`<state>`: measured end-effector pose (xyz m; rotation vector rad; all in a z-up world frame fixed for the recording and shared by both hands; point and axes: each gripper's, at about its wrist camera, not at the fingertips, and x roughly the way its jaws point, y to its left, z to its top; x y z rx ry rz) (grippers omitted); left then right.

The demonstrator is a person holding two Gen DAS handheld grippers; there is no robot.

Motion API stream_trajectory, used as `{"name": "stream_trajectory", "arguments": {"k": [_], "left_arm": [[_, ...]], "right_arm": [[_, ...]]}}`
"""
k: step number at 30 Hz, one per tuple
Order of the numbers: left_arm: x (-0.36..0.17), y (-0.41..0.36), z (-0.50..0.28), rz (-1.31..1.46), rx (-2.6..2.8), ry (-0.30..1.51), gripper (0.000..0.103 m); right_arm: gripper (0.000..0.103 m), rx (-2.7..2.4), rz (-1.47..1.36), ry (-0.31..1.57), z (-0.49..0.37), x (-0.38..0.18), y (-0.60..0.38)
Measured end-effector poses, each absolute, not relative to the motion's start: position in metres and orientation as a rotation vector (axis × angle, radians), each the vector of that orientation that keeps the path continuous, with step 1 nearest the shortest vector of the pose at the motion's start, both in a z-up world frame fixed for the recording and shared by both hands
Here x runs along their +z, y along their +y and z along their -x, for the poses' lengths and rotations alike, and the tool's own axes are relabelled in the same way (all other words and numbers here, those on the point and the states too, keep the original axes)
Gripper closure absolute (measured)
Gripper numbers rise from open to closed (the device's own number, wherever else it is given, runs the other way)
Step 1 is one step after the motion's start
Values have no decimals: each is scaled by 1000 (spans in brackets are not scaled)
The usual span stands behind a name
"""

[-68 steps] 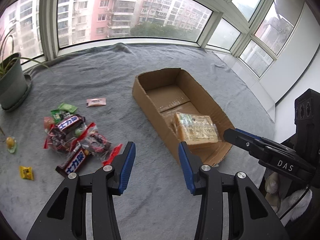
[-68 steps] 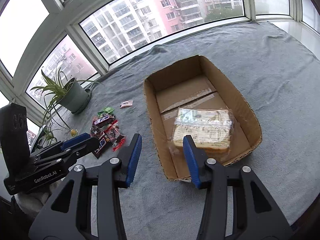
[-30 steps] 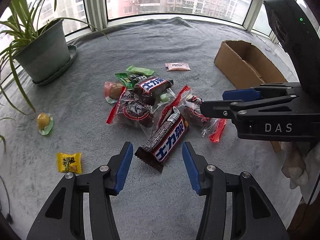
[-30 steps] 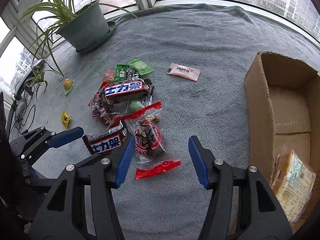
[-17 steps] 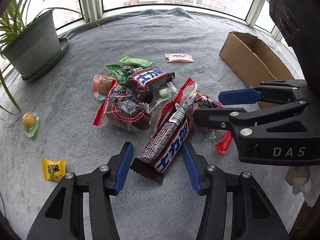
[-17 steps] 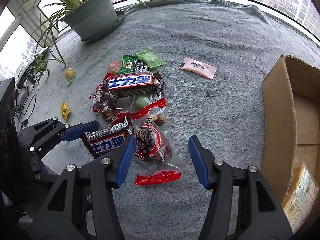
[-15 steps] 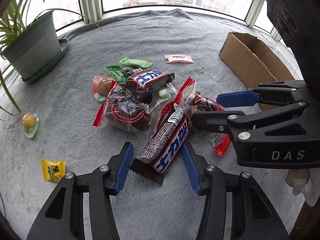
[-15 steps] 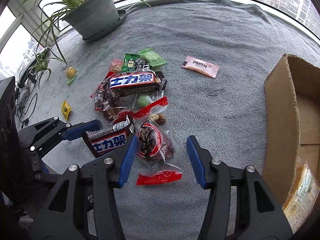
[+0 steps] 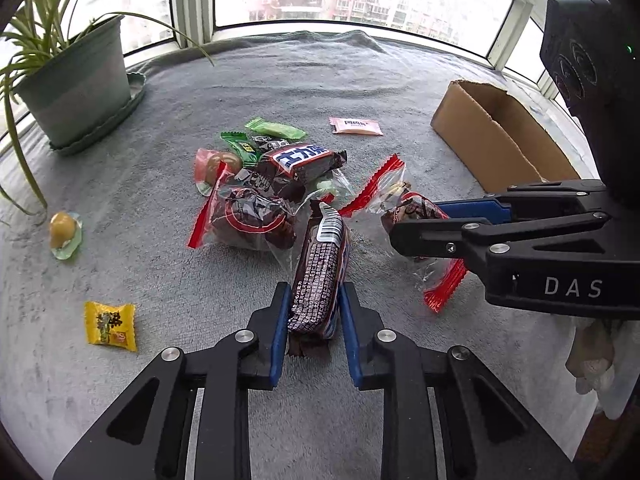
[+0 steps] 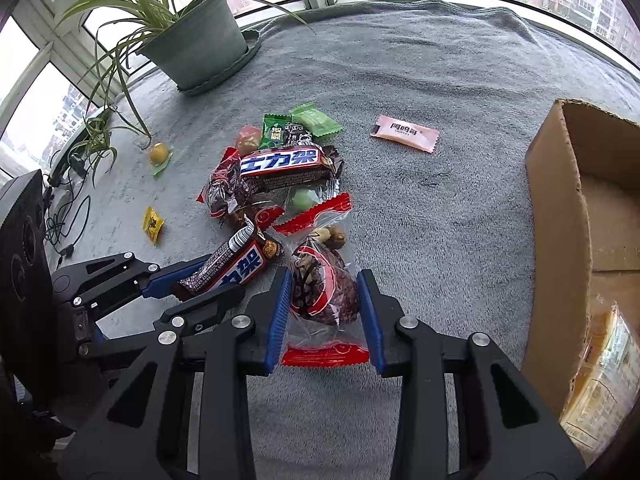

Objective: Organize snacks
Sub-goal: 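Grasp the Snickers bar with the left tool while the right tool grasps a red-trimmed candy bag, then carry both snacks over the box and open both tools to drop them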

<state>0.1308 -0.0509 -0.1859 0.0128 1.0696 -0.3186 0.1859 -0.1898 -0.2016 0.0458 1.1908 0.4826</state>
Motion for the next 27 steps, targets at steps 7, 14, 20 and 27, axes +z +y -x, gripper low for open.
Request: {"name": "stream_trajectory", "arguments": {"k": [7, 14, 20, 27], "left_arm": [[-172, -46, -120, 53, -326, 1047, 85], [-154, -49, -108, 75, -330, 1006, 85], [-141, -51, -100, 121, -331, 983, 85], [-124, -67, -96, 151, -359, 945, 85]], "right_arm": [[68, 471, -84, 1156, -168, -186, -206], [68, 458, -103, 1109, -149, -165, -225], [68, 440, -122, 1070, -135, -147, -247], [68, 393, -122, 1026, -122, -129, -281]]}}
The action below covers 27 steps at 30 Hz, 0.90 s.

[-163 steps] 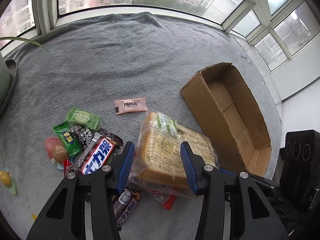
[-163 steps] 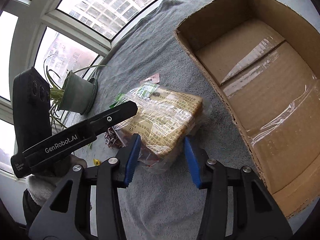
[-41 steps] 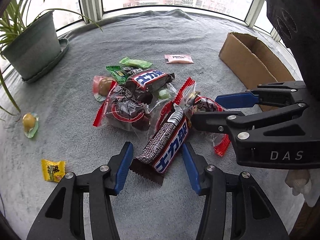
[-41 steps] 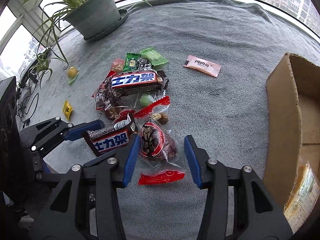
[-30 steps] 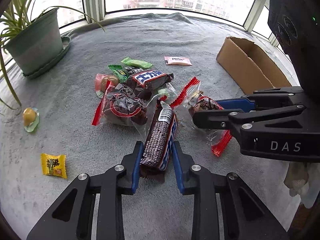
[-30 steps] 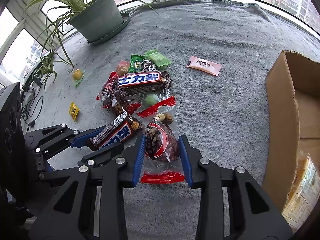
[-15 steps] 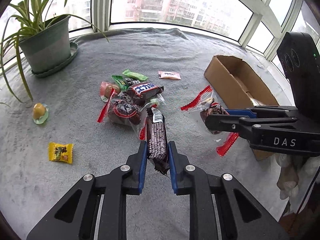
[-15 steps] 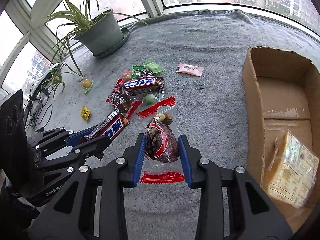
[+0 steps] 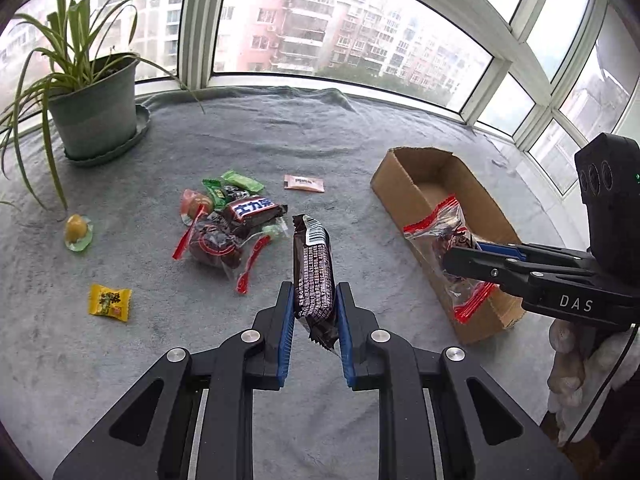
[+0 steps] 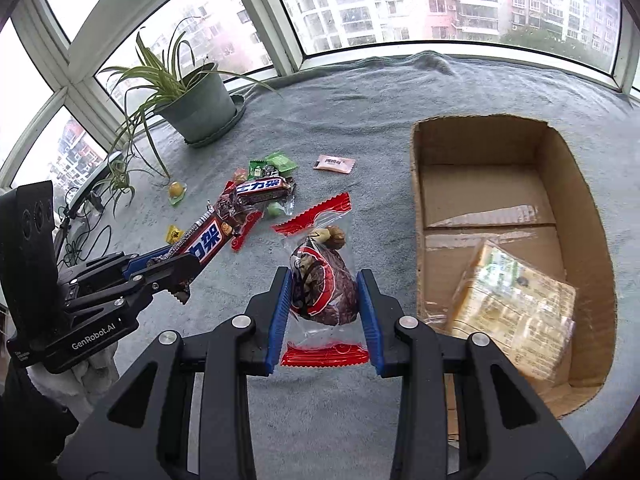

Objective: Organize snacks
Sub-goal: 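Carry both snacks over the box and open both tools to drop them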

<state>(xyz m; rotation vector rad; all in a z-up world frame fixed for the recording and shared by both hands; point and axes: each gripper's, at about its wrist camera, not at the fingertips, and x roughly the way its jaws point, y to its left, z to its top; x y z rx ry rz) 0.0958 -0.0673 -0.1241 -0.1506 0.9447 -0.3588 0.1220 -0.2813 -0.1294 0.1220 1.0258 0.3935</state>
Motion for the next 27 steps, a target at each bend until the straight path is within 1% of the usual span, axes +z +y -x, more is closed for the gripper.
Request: {"name": "stream_trajectory", "arguments": {"k": [15, 27], "left_arm": [[-109, -148, -110, 174, -449, 900, 85], [-116, -208, -135, 139, -478, 912, 85]], "right_arm": [[68, 228, -111, 969, -115, -110, -381], [68, 139, -72, 982, -136, -122, -431]]}}
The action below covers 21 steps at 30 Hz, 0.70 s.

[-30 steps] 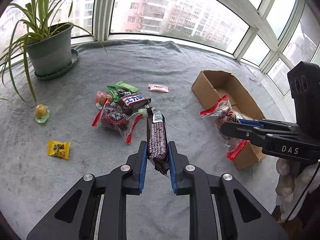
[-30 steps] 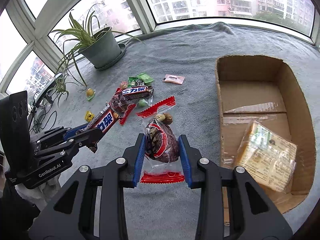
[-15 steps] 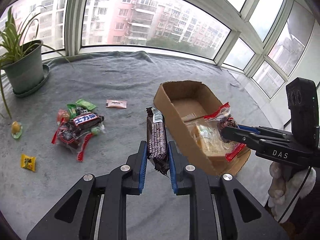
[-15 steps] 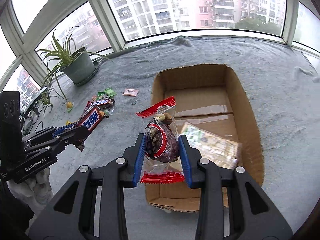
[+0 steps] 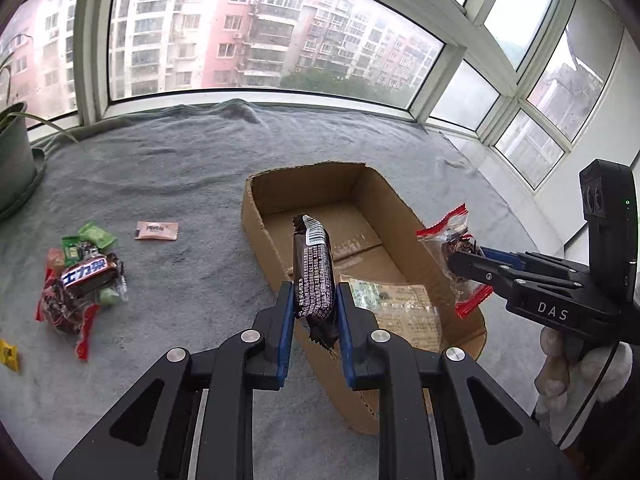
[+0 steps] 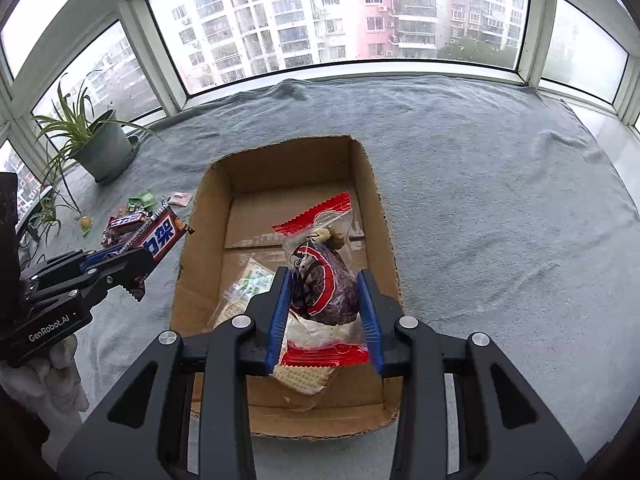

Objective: Organize snacks
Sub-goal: 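Carry both snacks over the box and open both tools to drop them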

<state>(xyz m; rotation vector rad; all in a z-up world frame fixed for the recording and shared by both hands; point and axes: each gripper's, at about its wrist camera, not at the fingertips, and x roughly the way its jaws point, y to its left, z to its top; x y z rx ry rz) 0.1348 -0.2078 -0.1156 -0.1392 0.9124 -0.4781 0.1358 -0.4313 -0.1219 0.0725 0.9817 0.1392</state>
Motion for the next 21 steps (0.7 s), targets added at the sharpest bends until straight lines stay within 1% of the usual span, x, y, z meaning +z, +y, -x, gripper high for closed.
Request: {"name": "stream_trajectory", "arguments": {"k": [10, 21], "left_arm": [[-124, -233, -155, 88, -460, 938, 85], [-131, -239, -162, 47, -438, 957, 84]], "right_arm": [[68, 140, -63, 1017, -160, -139, -435], [67, 161, -67, 1033, -166, -146, -430]]}}
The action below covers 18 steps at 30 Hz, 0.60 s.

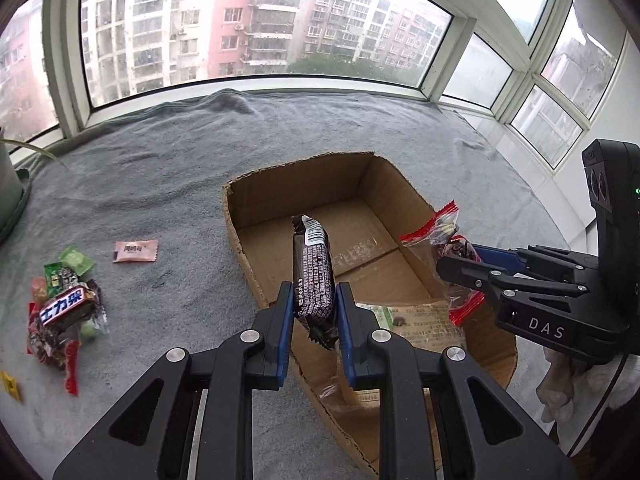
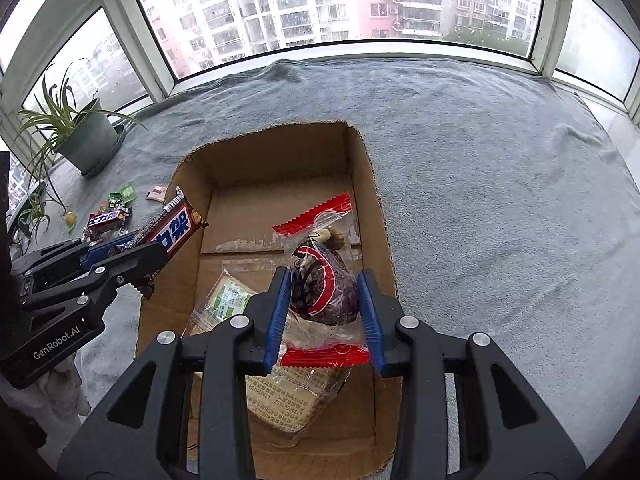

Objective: Organize snacks
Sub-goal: 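Carry both snacks over the box and open both tools to drop them, then raise both tools and bring them back toward the snack pile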

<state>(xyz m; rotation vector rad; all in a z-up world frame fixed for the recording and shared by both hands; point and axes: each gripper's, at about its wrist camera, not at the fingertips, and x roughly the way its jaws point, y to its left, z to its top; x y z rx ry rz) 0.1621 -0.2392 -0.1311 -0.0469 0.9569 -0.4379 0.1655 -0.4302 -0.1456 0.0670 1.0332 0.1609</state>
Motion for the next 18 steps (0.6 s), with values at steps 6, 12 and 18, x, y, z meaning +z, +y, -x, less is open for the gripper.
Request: {"name": "stream_trajectory", "arguments": {"k": [6, 12, 18], "left_arm": [[-126, -238, -160, 39, -432, 944, 84], [-115, -230, -150, 50, -437, 931, 84], [-86, -202, -132, 58, -435, 894, 84]], "right_arm": [[67, 163, -71, 1024, -163, -140, -425], [67, 172, -110, 1004, -153, -127, -424], [67, 206, -69, 916, -128, -70, -411]]}}
